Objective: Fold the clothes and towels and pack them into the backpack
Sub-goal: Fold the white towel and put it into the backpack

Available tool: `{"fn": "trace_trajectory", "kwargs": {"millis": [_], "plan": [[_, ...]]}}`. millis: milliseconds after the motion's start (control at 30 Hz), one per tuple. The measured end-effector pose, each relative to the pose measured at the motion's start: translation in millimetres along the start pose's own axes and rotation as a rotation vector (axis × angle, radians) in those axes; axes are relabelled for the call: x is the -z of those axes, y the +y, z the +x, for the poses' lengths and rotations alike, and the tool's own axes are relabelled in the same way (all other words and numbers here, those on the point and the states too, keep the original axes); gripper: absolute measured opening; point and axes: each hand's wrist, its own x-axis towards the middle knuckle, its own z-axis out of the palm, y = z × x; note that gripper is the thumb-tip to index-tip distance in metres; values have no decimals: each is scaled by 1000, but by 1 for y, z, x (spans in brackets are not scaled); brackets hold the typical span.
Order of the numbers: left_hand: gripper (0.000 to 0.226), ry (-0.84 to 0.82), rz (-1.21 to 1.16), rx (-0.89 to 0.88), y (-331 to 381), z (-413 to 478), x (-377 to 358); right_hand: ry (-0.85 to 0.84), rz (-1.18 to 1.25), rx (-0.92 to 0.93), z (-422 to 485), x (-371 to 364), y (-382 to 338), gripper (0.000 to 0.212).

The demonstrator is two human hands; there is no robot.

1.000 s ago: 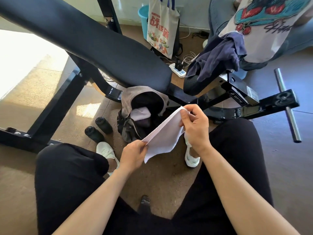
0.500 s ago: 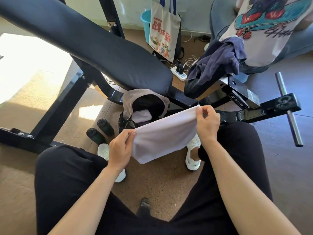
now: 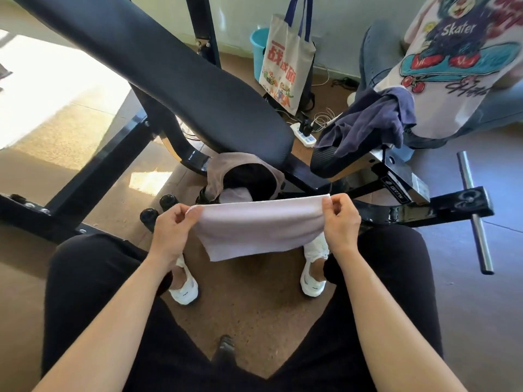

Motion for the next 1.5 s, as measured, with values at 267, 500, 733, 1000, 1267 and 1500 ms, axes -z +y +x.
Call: {"fn": "trace_trajectory", "kwargs": {"millis": [267, 500, 733, 1000, 1267, 1500], "plan": [[18, 163, 189, -30, -10, 1, -6, -49, -56, 41, -8, -8, 0, 21], [20, 22, -14, -65, -1, -15, -22, -198, 226, 12, -38, -19, -22, 17], [19, -271, -121, -105, 3, -37, -48, -515, 236, 134, -75, -41, -37, 9], [23, -417, -314, -42, -1, -34, -45, -696, 289, 87, -72, -43, -35, 27], [20, -445, -167, -142, -5, -34, -50, -653, 297, 160, -79, -53, -32, 28], [11, -442, -152, -262, -4, -31, -44, -634, 82, 424, -70, -44, -35, 62]]}}
